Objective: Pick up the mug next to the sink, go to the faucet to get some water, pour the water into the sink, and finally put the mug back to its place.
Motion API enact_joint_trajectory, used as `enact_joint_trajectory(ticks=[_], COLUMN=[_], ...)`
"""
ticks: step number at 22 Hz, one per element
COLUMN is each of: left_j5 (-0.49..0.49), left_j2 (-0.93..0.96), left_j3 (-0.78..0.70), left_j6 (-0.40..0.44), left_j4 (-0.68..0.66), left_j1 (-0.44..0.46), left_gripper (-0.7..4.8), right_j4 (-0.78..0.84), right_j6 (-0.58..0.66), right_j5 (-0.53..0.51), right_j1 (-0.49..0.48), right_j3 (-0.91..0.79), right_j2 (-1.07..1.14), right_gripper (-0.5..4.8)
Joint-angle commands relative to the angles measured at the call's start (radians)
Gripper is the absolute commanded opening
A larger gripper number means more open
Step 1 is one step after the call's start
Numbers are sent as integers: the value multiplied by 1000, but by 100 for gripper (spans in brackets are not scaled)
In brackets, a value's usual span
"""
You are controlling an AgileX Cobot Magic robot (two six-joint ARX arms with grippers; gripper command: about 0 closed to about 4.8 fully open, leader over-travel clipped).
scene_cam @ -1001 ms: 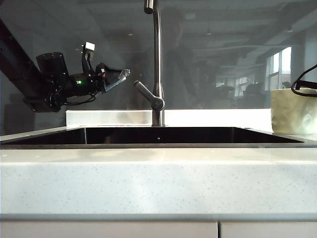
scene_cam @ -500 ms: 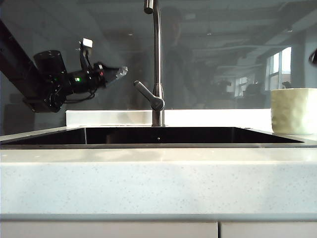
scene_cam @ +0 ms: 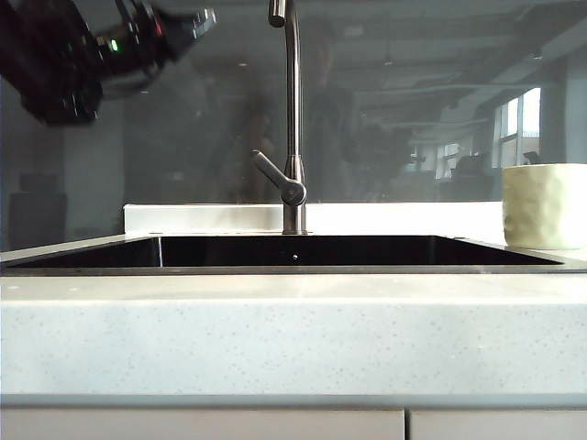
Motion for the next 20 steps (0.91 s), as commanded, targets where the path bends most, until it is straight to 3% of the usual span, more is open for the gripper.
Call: enact_joint_trajectory(ticks=[1,4,6,10,13,14,15,17,18,20], left_j5=[12,36,57,67,-64,-100,-238,-372,-454,-532], left_j2=[-88,-166,-229,-369,-586,-622,-755,-896,-983,-1093], left_j3=[2,2,2,-72,-271,-302,-396,-483,-549,-682], left_j6=[2,23,34,161,440,499,739,1059,1170,1181], left_j4=[21,-27,-85,-233,-491,-560,-844,-1167,-1315,-1389], left_j1=[3,3,3,3,3,3,0,-44,-67,-93], left_gripper=[1,1,1,2,1,0,-1,-2,-2,-2], right_j4=[-260,-465,-558,-665,-707,-712,-715,-715,-725,-756], right_j6=[0,-2,-11,-11,-11,-11,-11,-11,-11,-11], right_j5=[-32,-35,-89,-192,-210,-214,-217,-217,-217,-217], right_j1=[0,0,0,1,1,1,1,1,0,2], right_j3=[45,86,94,95,95,95,94,94,94,94], right_j2=[-149,-256,-325,-389,-418,-425,-435,-437,-436,-435], right_gripper=[-8,-8,-8,-8,-8,-8,-8,-8,-8,-8])
